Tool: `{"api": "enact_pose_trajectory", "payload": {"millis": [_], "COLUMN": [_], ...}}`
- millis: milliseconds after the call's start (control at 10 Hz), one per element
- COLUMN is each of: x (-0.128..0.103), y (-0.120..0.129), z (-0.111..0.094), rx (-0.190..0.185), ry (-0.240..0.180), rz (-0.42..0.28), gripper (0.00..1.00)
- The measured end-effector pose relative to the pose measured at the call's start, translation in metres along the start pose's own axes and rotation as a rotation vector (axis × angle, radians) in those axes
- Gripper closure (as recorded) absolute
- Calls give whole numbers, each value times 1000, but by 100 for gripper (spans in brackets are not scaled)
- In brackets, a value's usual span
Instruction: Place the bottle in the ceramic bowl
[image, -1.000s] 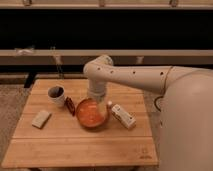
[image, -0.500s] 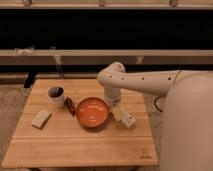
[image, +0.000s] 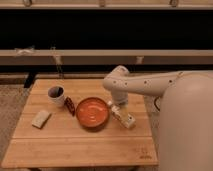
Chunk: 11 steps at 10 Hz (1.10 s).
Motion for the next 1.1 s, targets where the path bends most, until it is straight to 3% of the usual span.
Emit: {"api": "enact_pose_trajectory", "payload": {"millis": [300,600,1100], "x": [18,27,21], "y": [6,14,16], "z": [9,22,57], "rx": [-9,-10,-40], "ry": [41,31,-5], "rz": [101,183,244], "gripper": [20,20,20]}}
